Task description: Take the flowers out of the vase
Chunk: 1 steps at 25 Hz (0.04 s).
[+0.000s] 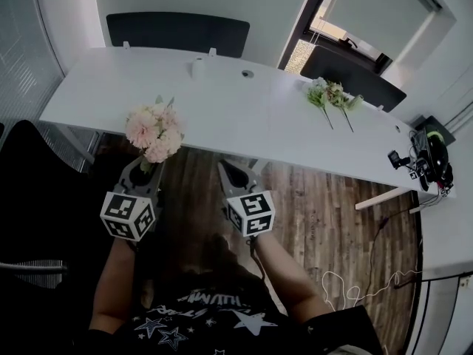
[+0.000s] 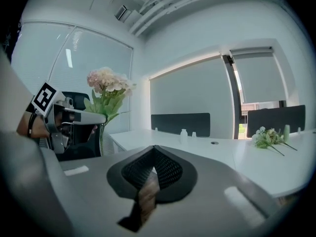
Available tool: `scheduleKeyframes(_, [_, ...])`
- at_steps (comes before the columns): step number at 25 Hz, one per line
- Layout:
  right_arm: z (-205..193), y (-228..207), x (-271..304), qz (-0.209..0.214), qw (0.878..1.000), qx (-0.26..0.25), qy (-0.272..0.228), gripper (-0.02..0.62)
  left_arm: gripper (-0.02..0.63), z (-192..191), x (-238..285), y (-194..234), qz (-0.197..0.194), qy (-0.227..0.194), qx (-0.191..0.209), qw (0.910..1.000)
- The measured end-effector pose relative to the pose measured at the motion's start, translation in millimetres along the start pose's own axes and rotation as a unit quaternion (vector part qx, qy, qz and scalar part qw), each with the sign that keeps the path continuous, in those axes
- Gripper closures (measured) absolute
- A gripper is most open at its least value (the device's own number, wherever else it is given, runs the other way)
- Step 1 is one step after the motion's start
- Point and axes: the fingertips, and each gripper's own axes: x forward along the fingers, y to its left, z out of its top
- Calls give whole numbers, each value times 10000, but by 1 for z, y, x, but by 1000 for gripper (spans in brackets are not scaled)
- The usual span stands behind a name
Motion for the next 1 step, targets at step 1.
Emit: scheduleKeyframes(1, [4,-2,-1,-40,10000,18,-16,594,534,3,-1,-1,-21,-2,2,10000])
